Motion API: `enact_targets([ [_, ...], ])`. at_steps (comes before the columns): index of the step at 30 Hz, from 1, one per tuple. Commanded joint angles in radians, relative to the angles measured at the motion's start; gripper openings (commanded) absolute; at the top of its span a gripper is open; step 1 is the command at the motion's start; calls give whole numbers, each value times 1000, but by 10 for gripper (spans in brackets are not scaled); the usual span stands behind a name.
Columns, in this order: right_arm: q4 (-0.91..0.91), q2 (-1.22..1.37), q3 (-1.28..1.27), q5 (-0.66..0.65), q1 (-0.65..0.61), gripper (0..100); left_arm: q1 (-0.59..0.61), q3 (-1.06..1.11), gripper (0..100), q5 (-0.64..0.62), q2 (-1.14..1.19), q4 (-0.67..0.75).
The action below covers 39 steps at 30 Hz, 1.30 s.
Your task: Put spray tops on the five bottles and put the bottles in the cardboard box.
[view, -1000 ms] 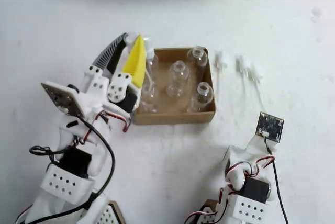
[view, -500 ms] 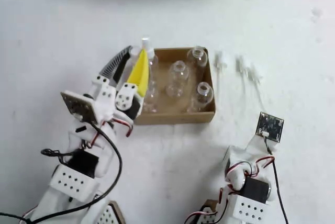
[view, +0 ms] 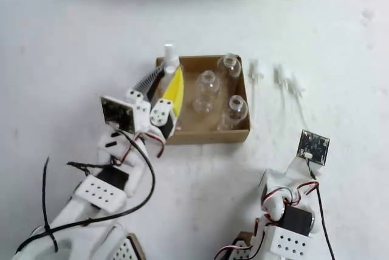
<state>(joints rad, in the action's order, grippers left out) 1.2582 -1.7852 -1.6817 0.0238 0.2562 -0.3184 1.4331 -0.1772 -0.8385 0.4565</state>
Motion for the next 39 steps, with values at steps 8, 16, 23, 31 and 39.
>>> enact_targets([
  [8, 2, -5, -9, 0, 12, 49, -16, 110, 20, 84, 2, 189],
  [16, 2, -5, -9, 0, 12, 49, -16, 150, 20, 110, 2, 226],
  [23, 2, -5, -9, 0, 12, 50, -82, 170, 20, 117, 2, 226],
  [31, 2, -5, -9, 0, 12, 50, -42, 172, 20, 117, 5, 222],
  [39, 2, -5, -9, 0, 12, 50, -38, 178, 20, 117, 10, 221],
])
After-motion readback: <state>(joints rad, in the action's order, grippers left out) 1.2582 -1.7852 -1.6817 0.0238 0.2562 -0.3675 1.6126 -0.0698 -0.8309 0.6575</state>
